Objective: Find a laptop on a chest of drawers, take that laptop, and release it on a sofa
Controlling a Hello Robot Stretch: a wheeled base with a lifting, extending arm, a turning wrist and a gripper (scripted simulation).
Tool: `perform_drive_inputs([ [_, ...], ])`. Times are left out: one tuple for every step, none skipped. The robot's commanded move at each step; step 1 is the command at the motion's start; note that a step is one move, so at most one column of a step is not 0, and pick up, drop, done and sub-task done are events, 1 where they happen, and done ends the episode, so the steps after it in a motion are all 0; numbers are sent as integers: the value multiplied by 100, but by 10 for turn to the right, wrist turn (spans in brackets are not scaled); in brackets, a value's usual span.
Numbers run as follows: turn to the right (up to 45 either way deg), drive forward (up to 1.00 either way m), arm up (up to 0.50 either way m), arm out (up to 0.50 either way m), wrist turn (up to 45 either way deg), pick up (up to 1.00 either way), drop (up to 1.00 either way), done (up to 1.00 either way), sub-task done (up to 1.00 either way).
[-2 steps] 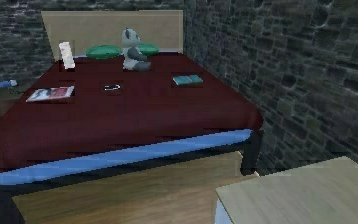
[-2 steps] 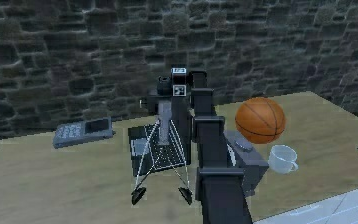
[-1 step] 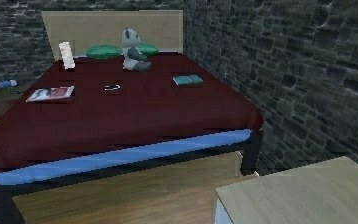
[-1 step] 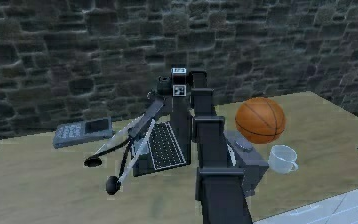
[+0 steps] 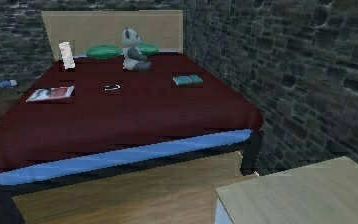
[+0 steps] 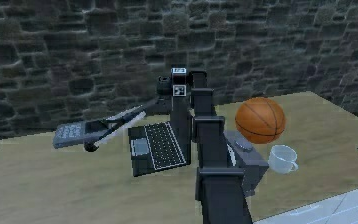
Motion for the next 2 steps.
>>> perform_drive_inputs([
  [0, 0, 0, 0, 330, 0, 0, 0, 0],
  [0, 0, -30, 0, 0, 0, 0, 0, 0],
])
